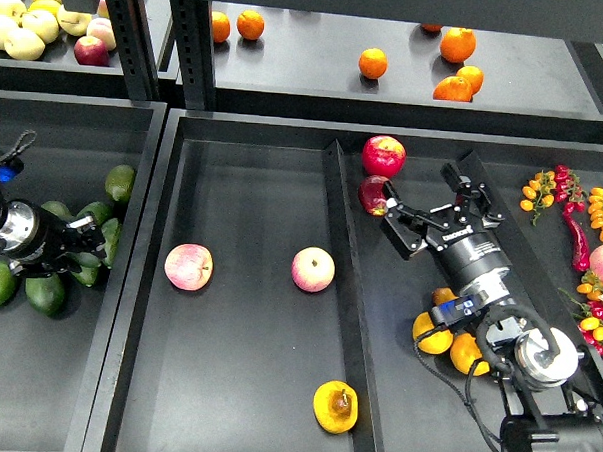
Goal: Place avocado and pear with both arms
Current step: 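Carry the avocado with the left gripper into the avocado tray, release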
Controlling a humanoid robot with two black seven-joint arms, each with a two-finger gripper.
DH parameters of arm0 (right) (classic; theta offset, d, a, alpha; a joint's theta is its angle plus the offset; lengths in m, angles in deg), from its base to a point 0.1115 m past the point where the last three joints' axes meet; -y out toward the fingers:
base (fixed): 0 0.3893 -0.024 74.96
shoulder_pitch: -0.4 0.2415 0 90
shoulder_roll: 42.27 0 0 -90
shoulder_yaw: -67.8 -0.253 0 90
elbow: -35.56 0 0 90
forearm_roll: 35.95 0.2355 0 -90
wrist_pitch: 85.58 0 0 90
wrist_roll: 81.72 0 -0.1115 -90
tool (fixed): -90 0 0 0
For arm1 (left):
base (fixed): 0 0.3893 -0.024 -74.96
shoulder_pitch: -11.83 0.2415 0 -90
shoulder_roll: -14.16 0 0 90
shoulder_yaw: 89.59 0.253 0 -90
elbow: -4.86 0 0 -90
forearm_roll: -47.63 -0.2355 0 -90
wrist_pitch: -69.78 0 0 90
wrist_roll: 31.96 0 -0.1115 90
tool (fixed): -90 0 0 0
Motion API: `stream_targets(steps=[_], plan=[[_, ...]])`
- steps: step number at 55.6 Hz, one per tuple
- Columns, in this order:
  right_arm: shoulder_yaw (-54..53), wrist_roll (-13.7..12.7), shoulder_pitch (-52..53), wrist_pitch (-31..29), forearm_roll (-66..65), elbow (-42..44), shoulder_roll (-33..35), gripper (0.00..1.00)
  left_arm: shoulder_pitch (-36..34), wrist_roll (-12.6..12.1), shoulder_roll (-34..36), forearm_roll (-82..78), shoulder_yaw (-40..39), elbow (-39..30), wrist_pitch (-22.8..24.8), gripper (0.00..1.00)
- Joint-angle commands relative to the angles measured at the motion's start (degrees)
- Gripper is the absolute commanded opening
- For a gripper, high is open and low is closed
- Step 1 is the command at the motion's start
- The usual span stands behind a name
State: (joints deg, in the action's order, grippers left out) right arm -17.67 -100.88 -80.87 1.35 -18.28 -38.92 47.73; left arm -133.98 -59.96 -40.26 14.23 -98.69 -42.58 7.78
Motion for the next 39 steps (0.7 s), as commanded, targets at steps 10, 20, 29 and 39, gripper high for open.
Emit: stream_targets(steps=[10,20,29,39], plan=[[-2.7,0.0,0.1,0.0,0.0,0.0,0.0,1.0,4.1,0.0,1.2,-0.2,0.0,2.2,0.0,0.17],[-2.7,0.0,-0.4,0.0,0.0,0.0,0.0,1.0,5.5,0.0,-1.4,-0.2,0.0,3.9,0.0,0.19],[-2.6,0.0,-0.5,0.0,0.0,0.0,0.0,1.0,5.6,0.0,-2.7,-0.2,0.0,5.1,0.0,0.24],[-2.4,0.0,-0.6,0.0,0.0,0.0,0.0,1.0,5.5,0.0,-5.4,-0.2,0.0,8.8,0.0,0.27]])
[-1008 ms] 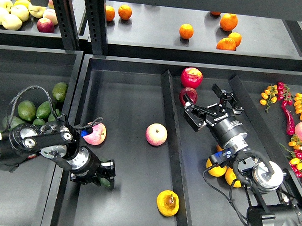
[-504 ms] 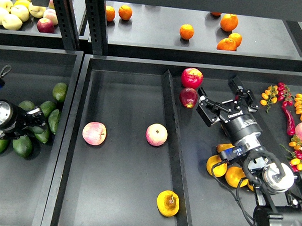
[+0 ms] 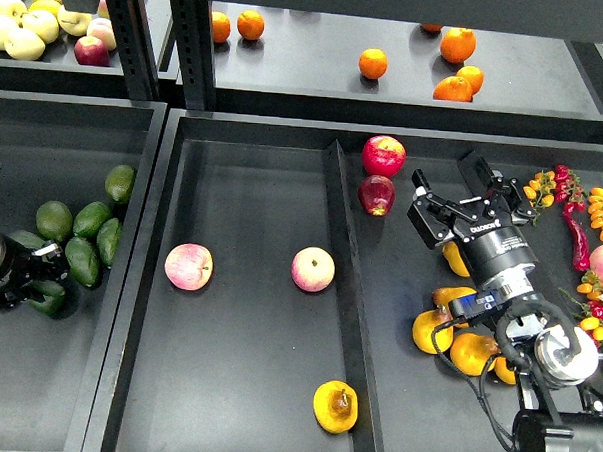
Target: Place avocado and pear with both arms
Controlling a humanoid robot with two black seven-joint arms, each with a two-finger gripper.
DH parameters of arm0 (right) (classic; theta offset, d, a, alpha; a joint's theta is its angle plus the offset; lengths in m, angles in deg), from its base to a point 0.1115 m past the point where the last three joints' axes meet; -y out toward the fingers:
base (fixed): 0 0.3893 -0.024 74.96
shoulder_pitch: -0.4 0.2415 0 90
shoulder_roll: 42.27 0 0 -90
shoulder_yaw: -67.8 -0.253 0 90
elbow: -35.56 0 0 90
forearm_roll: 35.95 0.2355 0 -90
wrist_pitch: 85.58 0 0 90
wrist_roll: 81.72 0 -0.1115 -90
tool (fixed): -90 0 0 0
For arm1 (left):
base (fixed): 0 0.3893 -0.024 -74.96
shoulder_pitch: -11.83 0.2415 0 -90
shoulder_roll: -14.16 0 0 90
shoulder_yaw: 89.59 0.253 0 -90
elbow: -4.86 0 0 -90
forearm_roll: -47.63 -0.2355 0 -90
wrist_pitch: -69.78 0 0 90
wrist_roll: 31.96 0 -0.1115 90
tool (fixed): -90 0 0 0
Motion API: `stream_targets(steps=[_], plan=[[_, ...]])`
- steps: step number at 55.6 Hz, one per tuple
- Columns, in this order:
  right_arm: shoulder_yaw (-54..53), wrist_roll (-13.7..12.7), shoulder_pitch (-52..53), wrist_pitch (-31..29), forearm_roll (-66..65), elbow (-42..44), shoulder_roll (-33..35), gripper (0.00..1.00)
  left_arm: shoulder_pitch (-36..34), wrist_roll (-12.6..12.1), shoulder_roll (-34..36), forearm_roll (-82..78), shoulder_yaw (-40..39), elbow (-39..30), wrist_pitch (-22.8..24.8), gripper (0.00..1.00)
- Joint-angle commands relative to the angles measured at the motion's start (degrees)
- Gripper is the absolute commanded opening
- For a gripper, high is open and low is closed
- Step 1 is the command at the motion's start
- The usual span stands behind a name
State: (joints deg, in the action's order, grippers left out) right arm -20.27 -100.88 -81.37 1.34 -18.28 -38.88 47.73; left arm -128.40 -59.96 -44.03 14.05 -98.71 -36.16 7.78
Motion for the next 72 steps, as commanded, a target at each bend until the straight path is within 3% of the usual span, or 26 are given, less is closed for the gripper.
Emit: stream_targets(steps=[1,28,33,54,62,72], plan=[[0.2,0.0,-0.1,0.0,0.0,0.0,0.0,1.0,0.0,0.0,-2.0,0.0,0.0,2.7,0.0,0.27],[0.2,-0.1,-0.2,0.0,0.0,0.0,0.0,1.0,0.1,0.0,-4.5,-0.1,0.1,5.5,0.0,0.43],[0.1,-0.1,-0.2,0.0,0.1,0.0,0.0,1.0,0.1,0.0,-4.6,-0.6,0.1,5.5,0.0,0.53],[0.4,0.0,-1.0,-0.1,0.2,-0.1,0.0,1.0,-0.1,0.0,-4.6,-0.9,0.0,5.5,0.0,0.75],[0.4,0.0,-1.5,-0.2,0.2,-0.1,0.0,1.0,-0.7,0.0,-4.3,-0.8,-0.1,5.4,0.0,0.97],[0.4,-0.1,-1.7,-0.2,0.2,-0.1,0.0,1.0,-1.4,0.0,-2.9,-0.1,-5.8,5.1,0.0,0.99]])
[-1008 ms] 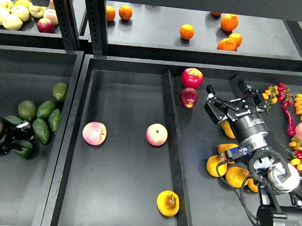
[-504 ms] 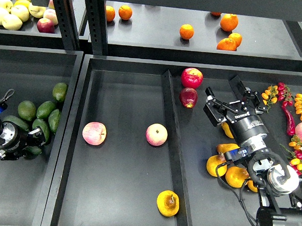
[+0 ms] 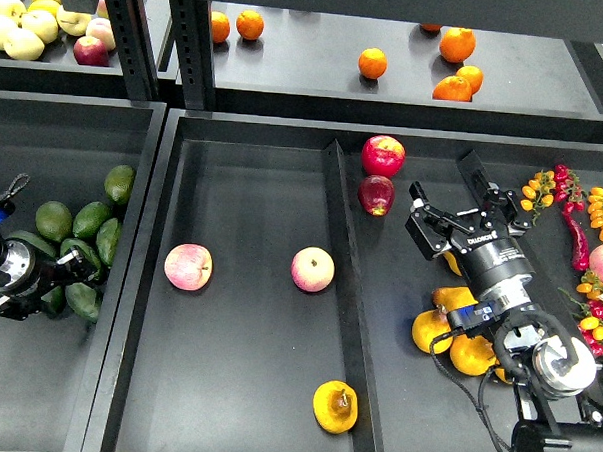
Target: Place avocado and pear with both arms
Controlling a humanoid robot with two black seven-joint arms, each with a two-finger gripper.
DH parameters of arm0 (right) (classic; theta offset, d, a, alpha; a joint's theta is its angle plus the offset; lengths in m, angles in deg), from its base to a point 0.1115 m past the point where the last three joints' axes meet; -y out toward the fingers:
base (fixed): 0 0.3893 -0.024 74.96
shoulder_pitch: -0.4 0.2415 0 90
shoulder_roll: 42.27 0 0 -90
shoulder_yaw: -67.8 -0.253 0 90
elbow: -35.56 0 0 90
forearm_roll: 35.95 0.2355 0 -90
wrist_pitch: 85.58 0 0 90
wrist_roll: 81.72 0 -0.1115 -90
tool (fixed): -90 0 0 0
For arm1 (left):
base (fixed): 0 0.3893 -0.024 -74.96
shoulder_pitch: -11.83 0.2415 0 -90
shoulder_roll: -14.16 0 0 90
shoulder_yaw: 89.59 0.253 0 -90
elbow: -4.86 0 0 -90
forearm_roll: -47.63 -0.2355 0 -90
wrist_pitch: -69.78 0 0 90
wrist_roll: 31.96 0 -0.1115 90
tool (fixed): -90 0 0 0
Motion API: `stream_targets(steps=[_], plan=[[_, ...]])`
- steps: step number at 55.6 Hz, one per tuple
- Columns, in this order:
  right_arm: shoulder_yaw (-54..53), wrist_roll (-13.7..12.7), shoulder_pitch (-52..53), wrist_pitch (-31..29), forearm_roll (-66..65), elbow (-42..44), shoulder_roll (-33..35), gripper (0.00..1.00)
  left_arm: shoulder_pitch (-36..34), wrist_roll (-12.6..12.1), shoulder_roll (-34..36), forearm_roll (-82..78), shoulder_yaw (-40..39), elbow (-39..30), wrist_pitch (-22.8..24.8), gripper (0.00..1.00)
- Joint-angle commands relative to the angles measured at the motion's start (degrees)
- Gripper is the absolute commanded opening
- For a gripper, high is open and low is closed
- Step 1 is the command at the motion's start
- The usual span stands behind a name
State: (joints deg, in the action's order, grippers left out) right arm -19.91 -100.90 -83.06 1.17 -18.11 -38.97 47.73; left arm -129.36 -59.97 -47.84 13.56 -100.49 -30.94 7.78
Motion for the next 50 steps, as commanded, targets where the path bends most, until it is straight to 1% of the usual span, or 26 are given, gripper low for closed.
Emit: stream_targets(steps=[1,11,12,18,24,31,43,50], plan=[[0.1,-0.1,0.0,0.0,0.0,0.0,0.0,1.0,-0.6,0.0,1.3,0.4,-5.1,0.0,0.0,0.99],[0.1,-0.1,-0.2,-0.1,0.0,0.1,0.0,1.0,0.0,0.0,4.2,3.5,-13.7,0.5,0.0,0.99],[0.2,-0.1,-0.5,-0.2,0.0,0.1,0.0,1.0,0.0,0.0,4.9,7.0,-15.8,0.6,0.0,0.99],[0.3,-0.1,-0.9,-1.0,0.0,0.3,0.0,1.0,0.5,0.0,5.9,14.8,-17.8,0.6,0.0,0.99],[0.4,-0.2,-2.1,-1.2,0.0,0.4,0.0,1.0,3.1,0.0,6.3,22.9,-21.0,-0.3,0.0,0.99],[1.0,-0.2,-2.8,-1.2,0.0,0.4,0.0,1.0,7.2,0.0,5.2,29.3,-27.6,-0.8,0.0,0.99],[1.2,-0.4,-3.0,-1.3,0.0,1.6,0.0,1.0,12.5,0.0,2.3,32.7,-37.7,-2.0,0.0,0.99],[1.5,-0.4,-3.5,-1.5,0.0,1.8,0.0,1.0,16.8,0.0,-0.6,36.5,-45.2,-2.0,0.0,0.99]])
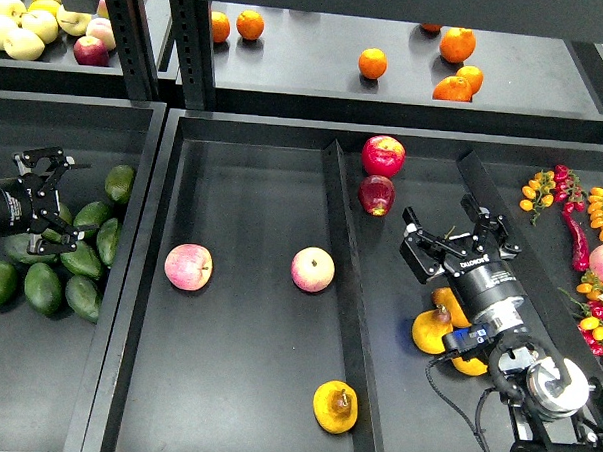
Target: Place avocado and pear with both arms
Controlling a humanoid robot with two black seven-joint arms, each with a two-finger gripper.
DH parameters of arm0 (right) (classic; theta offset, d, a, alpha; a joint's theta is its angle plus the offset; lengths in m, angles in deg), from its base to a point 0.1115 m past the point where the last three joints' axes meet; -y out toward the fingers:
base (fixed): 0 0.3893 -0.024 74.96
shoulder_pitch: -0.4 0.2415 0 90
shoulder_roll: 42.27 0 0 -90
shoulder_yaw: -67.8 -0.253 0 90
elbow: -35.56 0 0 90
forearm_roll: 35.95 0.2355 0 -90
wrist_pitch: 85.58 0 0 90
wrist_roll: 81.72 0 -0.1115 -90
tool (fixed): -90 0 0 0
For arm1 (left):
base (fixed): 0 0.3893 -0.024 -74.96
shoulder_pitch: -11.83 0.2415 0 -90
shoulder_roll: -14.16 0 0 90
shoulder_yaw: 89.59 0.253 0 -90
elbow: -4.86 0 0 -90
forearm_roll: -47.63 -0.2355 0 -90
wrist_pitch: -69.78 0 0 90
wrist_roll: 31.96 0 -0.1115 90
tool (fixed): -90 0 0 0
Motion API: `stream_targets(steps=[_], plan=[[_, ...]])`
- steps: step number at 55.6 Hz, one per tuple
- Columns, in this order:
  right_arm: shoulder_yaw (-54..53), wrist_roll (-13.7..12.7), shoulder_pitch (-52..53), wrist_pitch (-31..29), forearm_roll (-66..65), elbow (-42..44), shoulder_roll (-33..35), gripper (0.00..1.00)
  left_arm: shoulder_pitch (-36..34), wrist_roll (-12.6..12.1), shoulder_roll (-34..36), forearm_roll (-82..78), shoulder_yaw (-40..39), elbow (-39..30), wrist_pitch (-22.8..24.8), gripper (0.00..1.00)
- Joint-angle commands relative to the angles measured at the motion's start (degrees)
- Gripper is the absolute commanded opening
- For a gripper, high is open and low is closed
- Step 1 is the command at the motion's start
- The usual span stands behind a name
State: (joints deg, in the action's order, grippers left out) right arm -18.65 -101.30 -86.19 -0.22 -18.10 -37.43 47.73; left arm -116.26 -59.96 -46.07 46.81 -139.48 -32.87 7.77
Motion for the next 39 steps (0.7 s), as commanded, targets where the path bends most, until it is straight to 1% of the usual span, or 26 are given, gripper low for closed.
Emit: stream_targets(steps=[1,6,11,12,13,17,25,31,39], plan=[[0.2,-0.1,-0.3,-0.1,0.0,0.2,0.0,1.0,4.2,0.0,-2.5,3.7,-6.8,-0.1,0.0,0.99],[0.2,-0.1,-0.3,-0.1,0.0,0.2,0.0,1.0,7.3,0.0,-5.5,6.6,-10.8,-0.2,0.0,0.99],[0.8,-0.3,-0.2,-0.1,0.0,0.3,0.0,1.0,10.1,0.0,-7.0,7.1,-13.3,-0.7,0.0,0.99],[1.0,-0.5,-0.2,-0.1,0.0,0.3,0.0,1.0,11.0,0.0,-7.4,7.3,-14.1,-1.1,0.0,0.99],[1.7,-0.9,-0.2,-0.1,0.0,0.3,0.0,1.0,13.5,0.0,-8.8,7.8,-16.1,-2.3,0.0,0.99],[1.9,-1.5,-0.2,-0.2,0.1,0.2,0.3,1.0,16.5,0.0,-11.6,8.2,-18.8,-4.2,0.0,0.99],[1.9,-3.0,0.0,-0.2,0.4,0.2,4.1,1.0,21.4,0.0,-16.0,8.2,-24.8,-9.5,0.0,0.99],[2.6,-4.5,0.3,-0.2,0.4,0.3,6.4,1.0,23.1,0.0,-19.3,8.6,-28.4,-12.3,0.0,0.99],[4.9,-6.0,0.5,-0.2,0.7,0.3,10.1,1.0,25.4,0.0,-23.6,8.8,-31.3,-15.3,0.0,0.99]])
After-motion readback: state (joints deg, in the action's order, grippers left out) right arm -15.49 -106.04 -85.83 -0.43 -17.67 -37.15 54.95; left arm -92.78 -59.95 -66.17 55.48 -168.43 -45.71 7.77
